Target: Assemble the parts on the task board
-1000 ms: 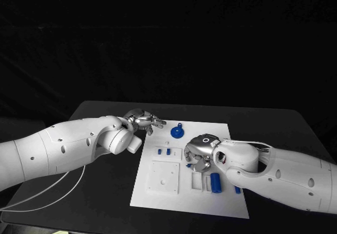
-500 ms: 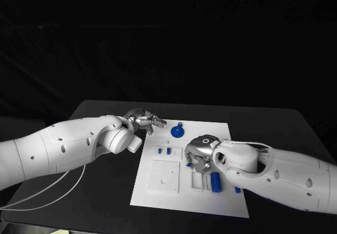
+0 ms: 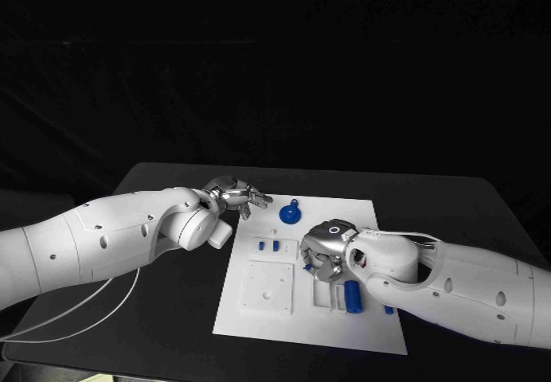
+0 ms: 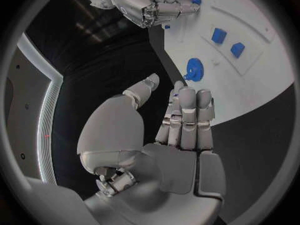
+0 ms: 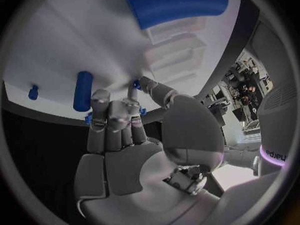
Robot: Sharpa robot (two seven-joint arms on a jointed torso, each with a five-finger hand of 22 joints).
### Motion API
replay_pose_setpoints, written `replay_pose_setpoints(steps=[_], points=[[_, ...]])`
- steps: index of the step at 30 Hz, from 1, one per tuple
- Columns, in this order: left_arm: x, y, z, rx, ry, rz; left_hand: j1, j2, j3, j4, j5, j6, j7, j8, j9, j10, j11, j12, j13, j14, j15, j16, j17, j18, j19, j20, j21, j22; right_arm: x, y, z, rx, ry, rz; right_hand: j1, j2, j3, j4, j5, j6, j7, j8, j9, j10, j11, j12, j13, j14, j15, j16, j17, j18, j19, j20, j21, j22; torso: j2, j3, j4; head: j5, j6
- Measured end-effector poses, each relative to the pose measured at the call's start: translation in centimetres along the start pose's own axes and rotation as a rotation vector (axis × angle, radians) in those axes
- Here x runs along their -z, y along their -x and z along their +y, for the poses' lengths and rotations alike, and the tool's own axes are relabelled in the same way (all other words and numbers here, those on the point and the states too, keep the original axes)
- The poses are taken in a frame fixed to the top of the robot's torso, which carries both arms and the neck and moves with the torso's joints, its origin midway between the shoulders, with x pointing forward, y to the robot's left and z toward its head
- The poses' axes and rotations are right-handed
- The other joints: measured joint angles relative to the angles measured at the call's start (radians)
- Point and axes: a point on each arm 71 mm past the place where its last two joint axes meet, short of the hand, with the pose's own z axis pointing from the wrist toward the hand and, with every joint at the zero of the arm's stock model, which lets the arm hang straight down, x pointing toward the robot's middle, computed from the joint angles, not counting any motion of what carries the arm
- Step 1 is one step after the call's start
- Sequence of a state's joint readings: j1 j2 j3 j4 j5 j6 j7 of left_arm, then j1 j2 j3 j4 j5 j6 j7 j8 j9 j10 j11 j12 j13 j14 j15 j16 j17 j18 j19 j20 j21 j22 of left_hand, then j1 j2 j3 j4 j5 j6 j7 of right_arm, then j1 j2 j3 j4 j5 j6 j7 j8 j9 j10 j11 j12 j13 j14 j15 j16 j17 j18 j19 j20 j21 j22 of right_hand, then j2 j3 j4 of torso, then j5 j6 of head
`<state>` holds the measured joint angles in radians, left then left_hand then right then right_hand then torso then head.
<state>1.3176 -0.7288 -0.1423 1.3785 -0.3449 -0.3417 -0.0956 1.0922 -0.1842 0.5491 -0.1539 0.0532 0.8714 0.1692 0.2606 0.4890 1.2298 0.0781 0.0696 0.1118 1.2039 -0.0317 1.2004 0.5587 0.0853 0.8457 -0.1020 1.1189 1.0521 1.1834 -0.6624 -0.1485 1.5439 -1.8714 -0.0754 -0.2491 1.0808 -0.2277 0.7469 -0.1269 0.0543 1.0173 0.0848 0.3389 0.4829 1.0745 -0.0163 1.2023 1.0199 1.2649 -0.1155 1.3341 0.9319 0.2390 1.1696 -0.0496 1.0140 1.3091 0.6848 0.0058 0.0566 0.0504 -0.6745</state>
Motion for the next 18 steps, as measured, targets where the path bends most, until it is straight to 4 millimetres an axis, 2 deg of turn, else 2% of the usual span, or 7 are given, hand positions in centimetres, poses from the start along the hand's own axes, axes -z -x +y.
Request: replay_pose_setpoints(steps=[5, 9, 11, 14, 18], points=[[0.02, 0.03, 0.02, -0.003, -0.001, 0.000, 0.000, 0.000, 0.000, 0.000, 0.000, 0.000, 0.000, 0.000, 0.000, 0.000, 0.000, 0.000, 0.000, 0.000, 0.000, 0.000, 0.000, 0.000, 0.002, -0.001, 0.000, 0.000, -0.02, -0.03, 0.01, 0.003, 0.000, 0.000, 0.000, 0.000, 0.020, 0.012, 0.000, 0.003, 0.001, 0.000, 0.000, 0.000, 0.000, 0.000, 0.002, 0.000, 0.000, -0.005, 0.003, 0.000, 0.000, 0.000, 0.000, 0.000, 0.000, -0.0001, -0.0001, 0.001, -0.002], [0.04, -0.01, 0.00, -0.006, -0.002, 0.001, -0.003, 0.003, 0.000, 0.000, 0.000, -0.004, 0.004, 0.000, 0.000, 0.000, 0.000, 0.000, -0.001, 0.000, 0.000, 0.000, 0.000, 0.000, 0.002, -0.001, 0.000, 0.000, -0.01, -0.03, 0.07, 0.007, 0.002, 0.001, -0.005, 0.005, 0.064, 0.027, 0.007, 0.003, 0.001, -0.003, 0.000, 0.000, 0.000, -0.006, 0.005, 0.000, 0.000, -0.009, 0.007, 0.000, -0.002, 0.002, 0.000, 0.000, 0.000, -0.0006, -0.0004, 0.002, -0.003], [0.06, -0.02, 0.00, -0.007, -0.002, 0.002, -0.003, 0.003, 0.000, 0.000, 0.000, -0.004, 0.004, 0.000, 0.000, 0.000, 0.000, 0.000, -0.001, 0.000, 0.000, 0.000, 0.000, 0.000, 0.002, -0.001, 0.000, 0.000, 0.02, -0.04, 0.10, 0.009, 0.004, 0.001, -0.017, 0.016, 0.092, 0.031, 0.050, 0.003, 0.001, -0.009, 0.000, 0.000, 0.000, -0.006, 0.007, 0.000, 0.000, -0.011, 0.010, 0.000, -0.007, 0.007, 0.001, 0.000, 0.000, -0.0007, -0.0005, 0.002, -0.004], [0.07, -0.03, 0.00, -0.009, -0.003, 0.002, -0.003, 0.003, 0.000, 0.000, 0.000, -0.004, 0.004, 0.000, 0.000, 0.000, 0.000, 0.000, -0.001, 0.000, 0.000, 0.000, 0.000, 0.000, 0.002, -0.001, 0.000, 0.000, 0.04, -0.04, 0.15, 0.012, 0.005, 0.001, -0.043, 0.029, 0.117, 0.018, 0.113, 0.003, 0.001, -0.015, 0.000, 0.000, 0.000, -0.006, 0.012, 0.000, 0.000, -0.011, 0.016, 0.000, -0.007, 0.007, 0.008, 0.000, 0.000, -0.0007, -0.0005, 0.002, -0.004], [0.08, -0.04, 0.00, -0.011, -0.003, 0.002, -0.003, 0.003, 0.000, 0.000, 0.000, -0.004, 0.004, 0.000, -0.001, 0.000, 0.000, 0.000, -0.001, 0.000, 0.000, 0.000, 0.000, 0.000, 0.002, -0.001, 0.000, 0.000, 0.06, -0.05, 0.23, 0.019, 0.008, 0.000, -0.068, 0.049, 0.135, -0.007, 0.163, 0.003, 0.001, -0.015, 0.000, 0.000, 0.000, -0.007, 0.016, 0.002, -0.002, -0.011, 0.022, 0.000, -0.007, 0.007, 0.014, 0.000, 0.000, -0.0007, -0.0004, 0.001, -0.004]])
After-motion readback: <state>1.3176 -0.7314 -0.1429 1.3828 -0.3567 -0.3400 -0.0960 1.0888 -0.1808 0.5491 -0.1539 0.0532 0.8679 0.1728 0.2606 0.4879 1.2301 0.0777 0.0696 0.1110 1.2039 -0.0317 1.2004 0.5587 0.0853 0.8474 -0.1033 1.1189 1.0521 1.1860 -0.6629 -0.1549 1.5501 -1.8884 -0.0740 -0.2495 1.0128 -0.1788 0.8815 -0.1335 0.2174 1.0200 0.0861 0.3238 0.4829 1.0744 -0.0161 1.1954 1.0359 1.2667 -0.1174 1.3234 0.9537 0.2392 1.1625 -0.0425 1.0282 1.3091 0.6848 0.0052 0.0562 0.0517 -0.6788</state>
